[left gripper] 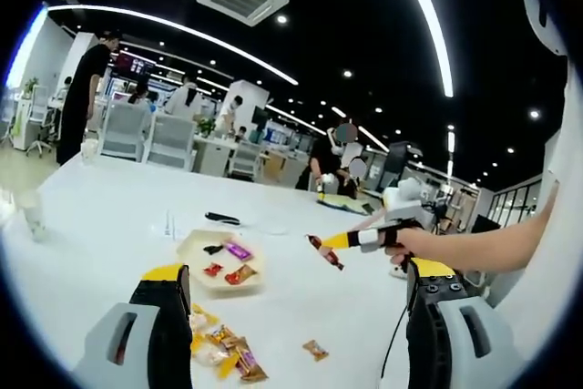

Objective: Place the target food into the container with the food tongs after gripping and lifting it, then release it inside without dropping or visibly crushing the food.

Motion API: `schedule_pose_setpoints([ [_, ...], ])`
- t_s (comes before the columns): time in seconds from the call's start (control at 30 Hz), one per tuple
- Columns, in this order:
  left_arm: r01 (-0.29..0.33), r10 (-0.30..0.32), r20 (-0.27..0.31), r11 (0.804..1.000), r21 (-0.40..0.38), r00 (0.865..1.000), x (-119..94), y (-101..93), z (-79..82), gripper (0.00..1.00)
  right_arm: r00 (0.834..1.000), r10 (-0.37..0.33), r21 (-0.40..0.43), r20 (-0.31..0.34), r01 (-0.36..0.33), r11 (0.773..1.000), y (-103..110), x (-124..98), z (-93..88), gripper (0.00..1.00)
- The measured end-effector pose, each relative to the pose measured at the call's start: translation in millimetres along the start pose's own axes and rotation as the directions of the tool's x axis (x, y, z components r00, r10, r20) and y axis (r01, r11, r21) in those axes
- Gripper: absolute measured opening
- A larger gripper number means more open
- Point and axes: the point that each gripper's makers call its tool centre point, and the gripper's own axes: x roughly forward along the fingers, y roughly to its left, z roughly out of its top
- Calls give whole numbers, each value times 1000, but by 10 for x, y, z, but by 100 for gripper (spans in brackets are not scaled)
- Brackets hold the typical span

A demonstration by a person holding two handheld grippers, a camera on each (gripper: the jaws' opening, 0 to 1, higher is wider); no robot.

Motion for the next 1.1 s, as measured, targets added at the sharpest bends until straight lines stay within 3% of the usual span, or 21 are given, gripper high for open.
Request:
schedule_pose_setpoints([
  [0.43,-3,3,-37,1000,-11,999,-33,27,-109,99,1000,6,9,21,-6,1000,82,78,99,22],
  [1.1,-24,23,-39,1000,-18,999,63,179,-39,99,999,11,13,36,-12,1000,71,252,264,22],
])
